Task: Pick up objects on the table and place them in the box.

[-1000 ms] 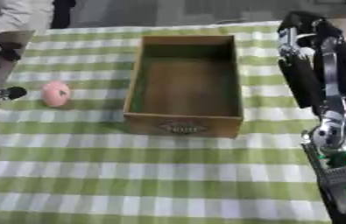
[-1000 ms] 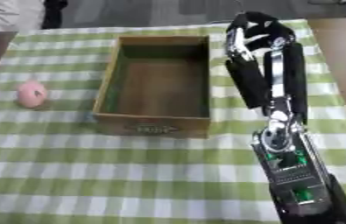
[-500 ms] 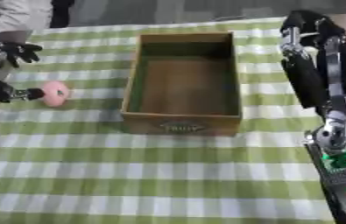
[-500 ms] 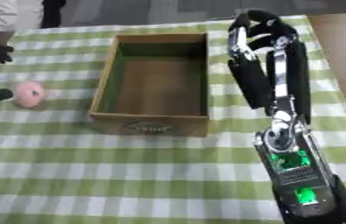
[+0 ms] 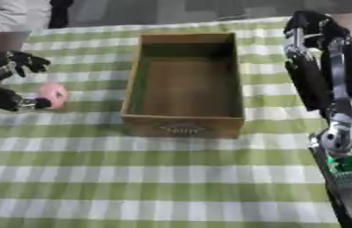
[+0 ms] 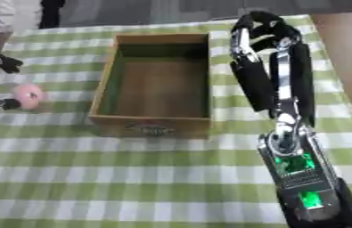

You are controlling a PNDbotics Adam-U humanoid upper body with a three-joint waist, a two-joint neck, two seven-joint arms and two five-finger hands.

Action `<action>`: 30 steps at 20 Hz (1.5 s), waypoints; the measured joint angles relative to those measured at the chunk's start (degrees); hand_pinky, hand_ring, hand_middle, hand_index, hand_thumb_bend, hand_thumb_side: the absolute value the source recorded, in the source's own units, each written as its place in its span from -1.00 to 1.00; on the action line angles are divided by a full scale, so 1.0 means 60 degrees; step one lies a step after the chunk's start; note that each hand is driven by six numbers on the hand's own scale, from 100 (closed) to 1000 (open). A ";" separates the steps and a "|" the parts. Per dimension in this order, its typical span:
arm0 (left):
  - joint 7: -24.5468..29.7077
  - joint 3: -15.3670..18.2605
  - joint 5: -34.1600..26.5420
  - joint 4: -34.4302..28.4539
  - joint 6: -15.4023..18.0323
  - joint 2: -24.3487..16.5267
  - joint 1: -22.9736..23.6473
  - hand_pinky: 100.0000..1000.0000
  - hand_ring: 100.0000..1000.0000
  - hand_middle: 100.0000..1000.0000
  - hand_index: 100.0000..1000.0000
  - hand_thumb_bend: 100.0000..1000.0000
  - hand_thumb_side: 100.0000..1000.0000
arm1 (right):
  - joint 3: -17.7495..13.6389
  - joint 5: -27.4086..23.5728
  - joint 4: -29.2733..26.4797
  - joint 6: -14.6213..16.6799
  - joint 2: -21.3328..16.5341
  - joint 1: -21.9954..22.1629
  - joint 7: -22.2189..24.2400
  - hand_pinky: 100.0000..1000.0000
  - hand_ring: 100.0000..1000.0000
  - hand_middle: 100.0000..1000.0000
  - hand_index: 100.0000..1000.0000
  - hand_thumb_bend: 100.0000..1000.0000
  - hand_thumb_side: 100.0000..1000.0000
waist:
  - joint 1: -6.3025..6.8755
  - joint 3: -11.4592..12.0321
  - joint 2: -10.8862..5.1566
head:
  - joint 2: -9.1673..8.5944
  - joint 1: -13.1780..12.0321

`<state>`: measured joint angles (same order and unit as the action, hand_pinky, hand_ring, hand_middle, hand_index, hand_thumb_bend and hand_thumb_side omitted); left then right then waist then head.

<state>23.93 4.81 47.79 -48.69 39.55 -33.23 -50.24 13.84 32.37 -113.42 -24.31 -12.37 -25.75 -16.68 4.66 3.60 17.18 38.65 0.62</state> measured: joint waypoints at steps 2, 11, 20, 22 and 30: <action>0.0111 -0.0024 0.0156 0.0013 -0.0111 0.0000 -0.0066 0.29 0.52 0.48 0.92 0.14 0.31 | 0.0001 -0.0007 0.0000 0.0002 -0.0005 0.0000 0.0002 0.67 0.15 0.17 0.62 -1.00 0.88 | 0.0018 -0.0007 0.0015 | 0.0000 0.0000; 0.0158 -0.0054 0.1283 0.0337 -0.0158 0.0000 -0.0165 0.33 0.54 0.51 0.95 -0.05 0.16 | 0.0020 -0.0072 0.0000 0.0013 -0.0030 0.0002 -0.0011 0.66 0.15 0.16 0.62 -1.00 0.88 | 0.0064 -0.0013 0.0026 | 0.0000 -0.0001; -0.0103 -0.0051 0.2423 0.0978 0.0103 0.0000 -0.0337 0.29 0.45 0.29 0.78 0.00 0.11 | 0.0054 -0.0118 0.0000 0.0015 -0.0078 0.0001 -0.0032 0.67 0.15 0.16 0.62 -1.00 0.88 | 0.0043 -0.0041 0.0054 | 0.0001 -0.0056; -0.0244 -0.0048 0.2678 0.1095 0.0244 0.0002 -0.0374 0.27 0.44 0.25 0.74 0.01 0.10 | 0.0055 -0.0123 0.0000 0.0011 -0.0078 0.0001 -0.0037 0.67 0.15 0.16 0.62 -1.00 0.89 | 0.0036 -0.0038 0.0072 | 0.0001 -0.0079; -0.0819 0.0017 0.3887 0.1343 0.0819 0.0091 -0.0552 0.20 0.39 0.14 0.69 -0.18 0.00 | 0.0059 -0.0176 0.0000 0.0005 -0.0082 -0.0006 -0.0040 0.67 0.15 0.16 0.62 -1.00 0.88 | 0.0040 -0.0097 0.0122 | 0.0000 -0.0164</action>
<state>19.01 4.91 71.12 -40.62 44.47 -32.69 -53.55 14.19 31.31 -113.42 -24.28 -12.86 -25.78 -16.92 4.90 3.02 17.91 38.65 -0.37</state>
